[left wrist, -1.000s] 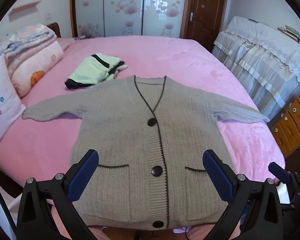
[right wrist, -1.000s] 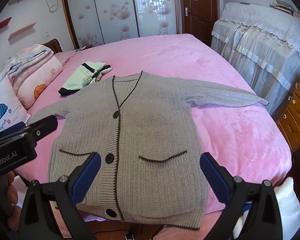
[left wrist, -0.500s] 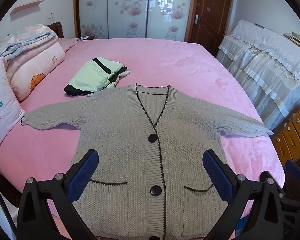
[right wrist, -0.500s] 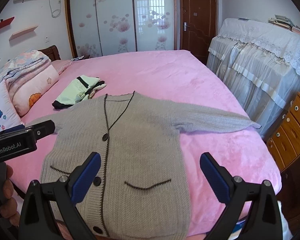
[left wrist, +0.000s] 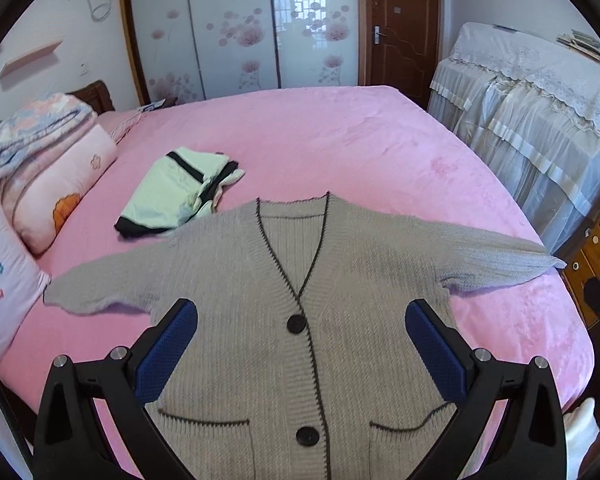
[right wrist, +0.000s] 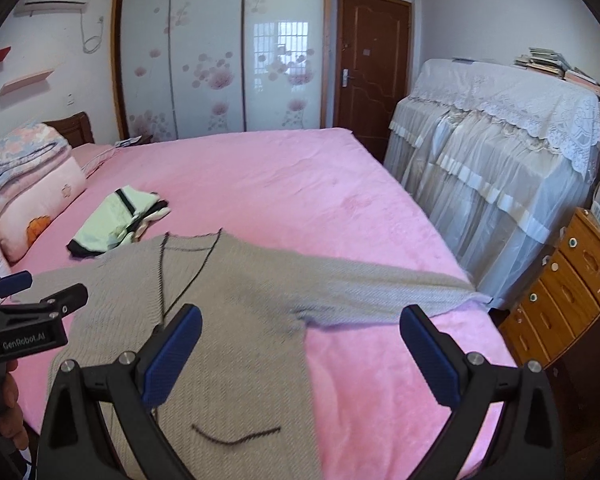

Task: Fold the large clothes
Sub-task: 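Reach the right tool to the sleeve cuff and grasp it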

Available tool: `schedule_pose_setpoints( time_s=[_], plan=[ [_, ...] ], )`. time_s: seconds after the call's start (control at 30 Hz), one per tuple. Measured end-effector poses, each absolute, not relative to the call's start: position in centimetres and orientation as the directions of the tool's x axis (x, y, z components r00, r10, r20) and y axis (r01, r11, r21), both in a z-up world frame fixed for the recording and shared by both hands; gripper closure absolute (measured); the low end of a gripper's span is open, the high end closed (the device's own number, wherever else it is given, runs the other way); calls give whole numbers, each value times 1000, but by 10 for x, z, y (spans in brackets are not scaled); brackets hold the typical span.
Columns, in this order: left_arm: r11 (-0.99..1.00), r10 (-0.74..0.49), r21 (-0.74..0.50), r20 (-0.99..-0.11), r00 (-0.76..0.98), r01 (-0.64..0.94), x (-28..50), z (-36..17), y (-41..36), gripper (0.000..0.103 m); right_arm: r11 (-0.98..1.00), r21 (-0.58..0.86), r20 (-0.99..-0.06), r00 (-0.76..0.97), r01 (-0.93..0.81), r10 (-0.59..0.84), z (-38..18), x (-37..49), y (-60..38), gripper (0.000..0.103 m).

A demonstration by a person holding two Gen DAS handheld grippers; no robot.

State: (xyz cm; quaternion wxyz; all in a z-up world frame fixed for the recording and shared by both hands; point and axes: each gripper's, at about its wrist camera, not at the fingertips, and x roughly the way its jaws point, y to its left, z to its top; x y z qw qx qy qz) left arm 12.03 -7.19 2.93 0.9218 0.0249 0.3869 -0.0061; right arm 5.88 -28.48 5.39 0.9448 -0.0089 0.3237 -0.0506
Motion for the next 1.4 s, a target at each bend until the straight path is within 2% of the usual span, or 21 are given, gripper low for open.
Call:
schedule_pose_setpoints(
  time_s=[0.17,0.33,0.5,0.67,0.73,0.8,0.87,1.07,1.2,1.23,1.27,1.3,1.33,1.4],
  plan=[
    [995,-27,55,-689,724,89,146,40,-102,0,988,-56,-591,793,143,-148,68,75,-316,3],
    [985,-39,108,-612,790,133,169,58,-143,0,969,-85,-558,794,233,-240,81,100,-365,3],
    [978,-87,99,-612,786,185,204,57,-184,0,940,-46,-622,727,338,-292,67,134,-426,3],
    [971,-102,94,-666,739,218,243,23,-219,0,894,-46,-709,616,445,-344,12,173,-500,3],
    [967,-108,92,-695,711,236,256,0,-233,0,873,-61,-751,554,485,-360,-18,187,-526,11],
    [963,-122,79,-725,678,257,267,-25,-247,0,857,-2,-819,490,516,-298,-56,202,-562,26],
    [962,-127,70,-738,663,263,272,-46,-256,0,825,83,-863,454,559,-221,-87,211,-593,35],
    [965,-94,81,-784,613,251,288,-98,-273,0,691,299,-876,476,658,-75,-148,220,-646,37],
    [968,-124,29,-808,576,249,297,-111,-273,0,663,329,-870,489,673,-64,-162,230,-650,37],
    [968,-123,29,-810,574,249,298,-112,-272,0,673,295,-879,468,678,-87,-165,236,-647,40],
    [969,-123,28,-811,572,247,299,-112,-271,0,691,252,-889,444,678,-112,-168,242,-643,58],
    [969,-123,27,-811,571,247,300,-111,-269,0,703,233,-895,432,671,-115,-173,250,-643,80],
    [969,-123,28,-811,572,247,300,-109,-267,0,720,213,-902,416,661,-115,-174,257,-639,87],
    [969,-114,39,-806,581,245,299,-105,-258,0,754,143,-890,417,641,-186,-156,259,-623,93]
  ],
)
